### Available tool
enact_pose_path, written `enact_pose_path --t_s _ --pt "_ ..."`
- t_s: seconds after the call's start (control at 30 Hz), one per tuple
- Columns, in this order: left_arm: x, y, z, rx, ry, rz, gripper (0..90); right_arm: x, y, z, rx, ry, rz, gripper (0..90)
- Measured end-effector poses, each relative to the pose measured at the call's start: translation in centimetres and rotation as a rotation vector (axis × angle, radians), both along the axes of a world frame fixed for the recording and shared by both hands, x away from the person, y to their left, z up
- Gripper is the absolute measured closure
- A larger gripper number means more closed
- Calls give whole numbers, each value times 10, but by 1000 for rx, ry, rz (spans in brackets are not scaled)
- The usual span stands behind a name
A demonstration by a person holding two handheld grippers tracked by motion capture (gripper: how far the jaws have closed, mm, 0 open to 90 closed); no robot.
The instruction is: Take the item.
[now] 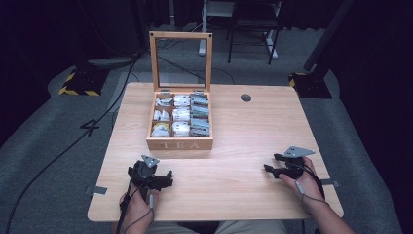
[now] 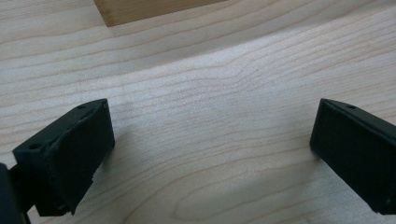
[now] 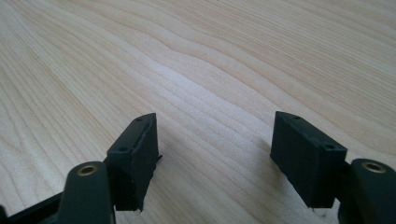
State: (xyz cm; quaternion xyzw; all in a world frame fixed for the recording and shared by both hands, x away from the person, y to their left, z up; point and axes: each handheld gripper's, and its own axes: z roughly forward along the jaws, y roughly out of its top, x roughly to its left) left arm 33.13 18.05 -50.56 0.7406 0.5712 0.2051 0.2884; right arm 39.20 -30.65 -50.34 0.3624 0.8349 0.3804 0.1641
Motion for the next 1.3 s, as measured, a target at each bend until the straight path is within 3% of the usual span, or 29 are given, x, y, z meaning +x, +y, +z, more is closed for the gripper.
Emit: enact_pose_path --t_s 0.57,0.73,0.8,1.0,1.1,1.13,1.3 --pt "0 0 0 0 0 2 3 0 0 0 -2 0 5 323" --pt "0 0 0 0 0 2 3 0 -3 1 13 -4 13 438" --pt "0 0 0 0 0 2 3 0 -5 2 38 -33 3 433" --pt "0 0 0 2 -1 2 2 0 -1 16 56 -63 5 432" --pt "0 0 0 -2 2 3 2 -2 0 22 93 -57 13 445" --pt "0 0 0 -1 1 3 3 -4 2 32 138 -54 41 449" --pt "1 -1 0 -5 3 4 2 -4 9 52 178 -69 76 457"
